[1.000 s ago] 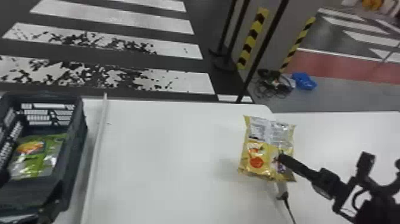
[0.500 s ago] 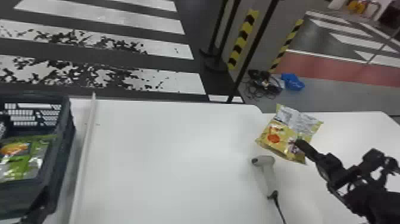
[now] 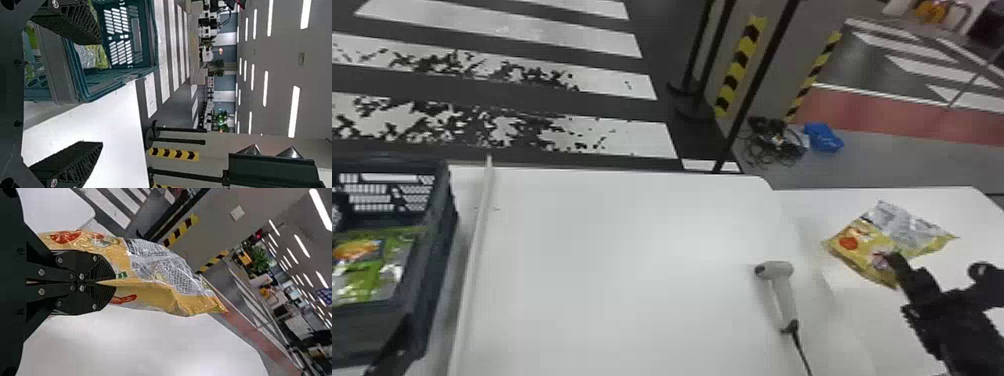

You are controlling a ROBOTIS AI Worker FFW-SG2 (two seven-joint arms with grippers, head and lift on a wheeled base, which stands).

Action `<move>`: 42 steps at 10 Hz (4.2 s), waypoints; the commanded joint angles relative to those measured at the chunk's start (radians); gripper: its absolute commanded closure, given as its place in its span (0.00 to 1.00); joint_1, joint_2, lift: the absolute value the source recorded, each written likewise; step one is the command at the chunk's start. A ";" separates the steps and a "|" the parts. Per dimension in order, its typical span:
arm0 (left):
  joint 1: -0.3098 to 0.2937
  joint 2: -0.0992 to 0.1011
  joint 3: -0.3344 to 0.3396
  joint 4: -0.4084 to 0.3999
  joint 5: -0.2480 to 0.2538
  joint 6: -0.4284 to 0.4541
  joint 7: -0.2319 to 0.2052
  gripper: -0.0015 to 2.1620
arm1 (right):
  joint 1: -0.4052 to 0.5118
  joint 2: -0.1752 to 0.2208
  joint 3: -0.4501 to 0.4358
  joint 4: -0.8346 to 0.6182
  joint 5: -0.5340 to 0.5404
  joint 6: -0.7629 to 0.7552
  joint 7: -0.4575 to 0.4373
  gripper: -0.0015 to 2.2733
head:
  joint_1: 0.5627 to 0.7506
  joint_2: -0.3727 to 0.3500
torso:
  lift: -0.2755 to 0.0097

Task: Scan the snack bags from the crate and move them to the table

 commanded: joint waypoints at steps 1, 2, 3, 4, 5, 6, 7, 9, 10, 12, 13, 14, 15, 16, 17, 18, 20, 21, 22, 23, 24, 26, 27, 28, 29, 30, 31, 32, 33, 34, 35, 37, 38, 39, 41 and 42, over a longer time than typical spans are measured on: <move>0.006 0.002 0.002 -0.014 0.000 -0.006 0.000 0.04 | -0.010 -0.022 0.041 0.054 0.006 -0.096 -0.049 0.99 | 0.70 0.03 | 0.63; 0.008 0.002 0.003 -0.023 0.000 -0.009 0.000 0.04 | -0.020 -0.033 0.052 0.093 0.003 -0.096 -0.053 0.99 | 0.70 0.03 | 0.63; 0.012 0.005 0.003 -0.034 0.000 -0.009 0.000 0.04 | -0.049 -0.051 0.066 0.159 0.003 -0.093 -0.035 0.99 | 0.70 0.03 | 0.63; 0.015 0.008 0.005 -0.043 0.000 -0.009 0.000 0.04 | -0.069 -0.060 0.067 0.203 0.006 -0.090 -0.016 0.99 | 0.70 0.03 | 0.63; 0.021 0.011 0.006 -0.054 0.000 -0.009 0.000 0.04 | -0.079 -0.071 0.076 0.235 0.006 -0.075 0.010 0.93 | 0.70 0.03 | 0.63; 0.031 0.011 0.009 -0.066 0.000 -0.009 0.000 0.04 | -0.081 -0.073 0.081 0.246 0.005 -0.072 0.030 0.82 | 0.70 0.03 | 0.63; 0.035 0.011 0.009 -0.074 0.000 -0.009 0.000 0.04 | -0.075 -0.071 0.083 0.246 0.005 -0.069 0.042 0.47 | 0.70 0.03 | 0.63; 0.046 0.009 0.008 -0.090 -0.001 -0.006 -0.001 0.04 | -0.052 -0.073 0.080 0.240 -0.004 -0.053 0.060 0.00 | 0.70 0.03 | 0.63; 0.052 0.008 0.006 -0.095 -0.005 -0.006 -0.001 0.04 | -0.033 -0.076 0.081 0.232 -0.024 -0.053 0.063 0.00 | 0.70 0.03 | 0.63; 0.066 0.002 0.003 -0.107 -0.017 -0.009 0.000 0.04 | 0.040 -0.065 0.083 0.134 -0.047 -0.060 0.071 0.00 | 0.70 0.03 | 0.63; 0.069 -0.001 0.003 -0.109 -0.018 -0.012 0.000 0.04 | 0.132 -0.022 0.083 -0.024 -0.049 -0.056 0.071 0.00 | 0.70 0.03 | 0.63; 0.069 -0.001 0.003 -0.109 -0.023 -0.012 0.000 0.04 | 0.241 0.013 0.101 -0.197 -0.046 -0.056 0.088 0.01 | 0.70 0.03 | 0.63; 0.069 -0.001 0.002 -0.109 -0.026 -0.012 0.007 0.04 | 0.327 0.047 0.099 -0.325 -0.018 -0.056 0.160 0.02 | 0.70 0.03 | 0.63; 0.064 -0.001 -0.006 -0.109 -0.031 -0.009 0.010 0.04 | 0.381 0.085 0.101 -0.418 0.006 -0.056 0.189 0.02 | 0.70 0.03 | 0.63; 0.060 -0.003 -0.011 -0.107 -0.031 -0.006 0.010 0.04 | 0.421 0.118 0.104 -0.484 0.017 -0.056 0.218 0.03 | 0.70 0.03 | 0.63; 0.057 -0.003 -0.017 -0.106 -0.031 -0.003 0.011 0.04 | 0.457 0.151 0.119 -0.553 0.046 -0.063 0.240 0.03 | 0.70 0.03 | 0.63; 0.055 -0.004 -0.018 -0.104 -0.031 -0.003 0.011 0.04 | 0.522 0.204 0.188 -0.653 0.100 -0.078 0.254 0.03 | 0.70 0.03 | 0.63; 0.054 -0.004 -0.018 -0.104 -0.031 -0.003 0.016 0.04 | 0.557 0.220 0.253 -0.693 0.166 -0.152 0.252 0.03 | 0.70 0.03 | 0.63; 0.052 -0.006 -0.018 -0.103 -0.031 -0.003 0.019 0.04 | 0.589 0.239 0.317 -0.736 0.249 -0.256 0.224 0.03 | 0.70 0.03 | 0.63; 0.052 -0.006 -0.018 -0.100 -0.029 0.000 0.025 0.04 | 0.620 0.240 0.397 -0.765 0.333 -0.369 0.161 0.03 | 0.70 0.03 | 0.63; 0.051 -0.006 -0.021 -0.095 -0.031 0.000 0.039 0.04 | 0.638 0.240 0.469 -0.783 0.419 -0.455 0.092 0.03 | 0.70 0.03 | 0.63; 0.043 -0.006 -0.020 -0.083 -0.018 0.000 0.043 0.04 | 0.640 0.253 0.572 -0.779 0.542 -0.566 -0.027 0.03 | 0.70 0.07 | 0.63; 0.038 -0.006 -0.020 -0.072 -0.008 -0.003 0.053 0.04 | 0.638 0.276 0.603 -0.776 0.555 -0.572 -0.043 0.03 | 0.70 0.12 | 0.63; 0.031 -0.011 -0.025 -0.066 0.000 0.000 0.051 0.04 | 0.646 0.300 0.630 -0.785 0.552 -0.575 -0.044 0.03 | 0.70 0.17 | 0.63; 0.025 -0.015 -0.028 -0.067 0.000 0.009 0.053 0.04 | 0.675 0.317 0.679 -0.814 0.560 -0.606 -0.047 0.03 | 0.70 0.22 | 0.63; 0.017 -0.014 -0.023 -0.074 0.014 0.037 0.057 0.04 | 0.692 0.331 0.731 -0.829 0.623 -0.636 -0.078 0.03 | 0.70 0.24 | 0.63; 0.009 -0.014 -0.014 -0.093 0.017 0.089 0.062 0.04 | 0.697 0.334 0.762 -0.831 0.672 -0.652 -0.096 0.04 | 0.70 0.29 | 0.63; -0.008 -0.015 -0.008 -0.113 0.020 0.160 0.063 0.04 | 0.701 0.331 0.768 -0.831 0.680 -0.655 -0.099 0.04 | 0.70 0.35 | 0.63; -0.035 -0.017 0.014 -0.136 0.040 0.249 0.065 0.04 | 0.714 0.328 0.770 -0.845 0.680 -0.661 -0.099 0.04 | 0.70 0.39 | 0.63; -0.061 -0.026 0.046 -0.163 0.060 0.338 0.065 0.04 | 0.717 0.317 0.770 -0.848 0.680 -0.673 -0.099 0.04 | 0.70 0.41 | 0.63; -0.089 -0.049 0.077 -0.189 0.077 0.430 0.074 0.04 | 0.720 0.294 0.773 -0.855 0.678 -0.676 -0.099 0.04 | 0.70 0.42 | 0.63; -0.167 -0.072 0.123 -0.199 0.107 0.580 0.100 0.04 | 0.721 0.251 0.773 -0.858 0.666 -0.685 -0.099 0.04 | 0.70 0.48 | 0.63; -0.198 -0.075 0.144 -0.198 0.127 0.601 0.111 0.04 | 0.721 0.234 0.774 -0.860 0.658 -0.688 -0.099 0.04 | 0.70 0.50 | 0.63; -0.236 -0.075 0.153 -0.198 0.137 0.644 0.119 0.04 | 0.720 0.225 0.777 -0.865 0.655 -0.692 -0.099 0.04 | 0.70 0.52 | 0.63; -0.339 -0.075 0.153 -0.179 0.152 0.733 0.142 0.04 | 0.727 0.219 0.779 -0.863 0.654 -0.707 -0.098 0.04 | 0.70 0.54 | 0.63; -0.402 -0.075 0.153 -0.143 0.158 0.782 0.154 0.04 | 0.731 0.216 0.779 -0.863 0.652 -0.716 -0.098 0.04 | 0.70 0.55 | 0.63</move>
